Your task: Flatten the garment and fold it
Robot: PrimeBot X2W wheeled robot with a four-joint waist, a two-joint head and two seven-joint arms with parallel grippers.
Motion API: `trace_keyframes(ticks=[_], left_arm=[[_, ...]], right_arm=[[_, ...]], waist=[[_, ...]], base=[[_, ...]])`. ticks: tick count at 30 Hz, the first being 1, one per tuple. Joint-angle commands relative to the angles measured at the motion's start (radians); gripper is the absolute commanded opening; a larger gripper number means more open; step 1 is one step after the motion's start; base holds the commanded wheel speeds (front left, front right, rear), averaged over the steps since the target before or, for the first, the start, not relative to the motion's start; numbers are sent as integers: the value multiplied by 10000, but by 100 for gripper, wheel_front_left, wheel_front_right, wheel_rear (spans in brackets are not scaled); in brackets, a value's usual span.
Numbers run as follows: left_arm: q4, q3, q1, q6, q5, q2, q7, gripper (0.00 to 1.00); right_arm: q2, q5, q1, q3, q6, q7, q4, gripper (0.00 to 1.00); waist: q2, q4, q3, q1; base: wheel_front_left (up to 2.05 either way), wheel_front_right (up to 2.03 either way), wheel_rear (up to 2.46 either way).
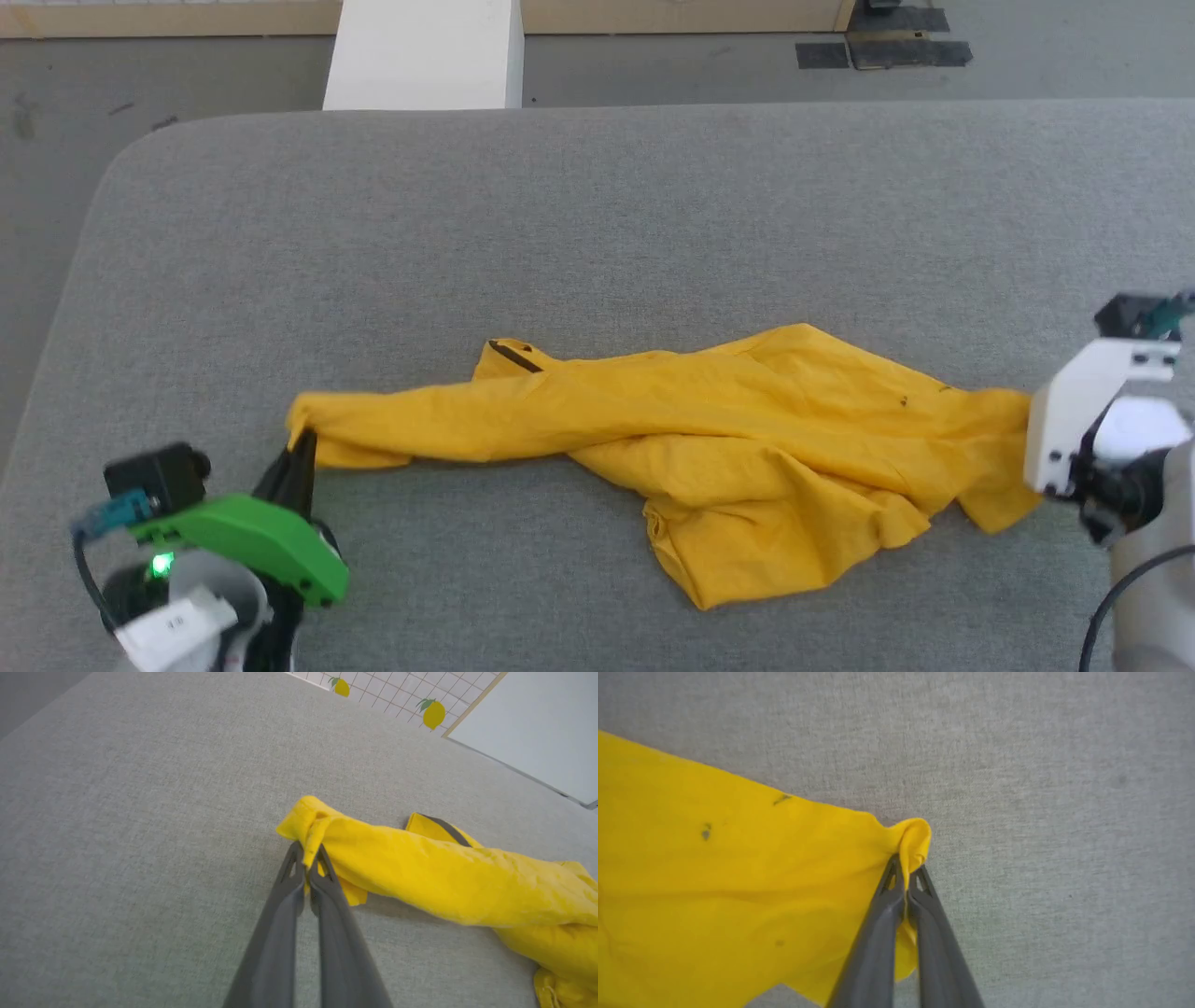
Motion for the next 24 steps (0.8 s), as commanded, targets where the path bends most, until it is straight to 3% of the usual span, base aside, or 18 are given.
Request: trace_keyframes(ticks=[1, 8, 15, 24], left_arm=[[-219, 86, -453, -172, -108, 219, 116, 0], [-1226, 772, -2476, -790, -1196, 683, 1057, 0], [-983, 1027, -5959, -478, -727, 1384, 1833, 0], [716, 807, -10545, -227, 524, 1377, 1370, 0]], right_arm=[[-224, 100, -369, 176, -13, -123, -258, 0], [-1258, 241, -1729, 884, -13, -683, -1478, 0], [-1978, -59, -4258, 1913, -13, -1157, -2227, 0], [-2327, -1286, -7918, 2993, -13, -2641, -2129, 0]], waist=[[0, -31, 73, 0], [0, -114, 611, 0], [0, -445, 1701, 0], [0, -757, 3046, 0]], base=[[0, 0, 0], [0, 0, 0], [0, 0, 0], [0, 0, 0]])
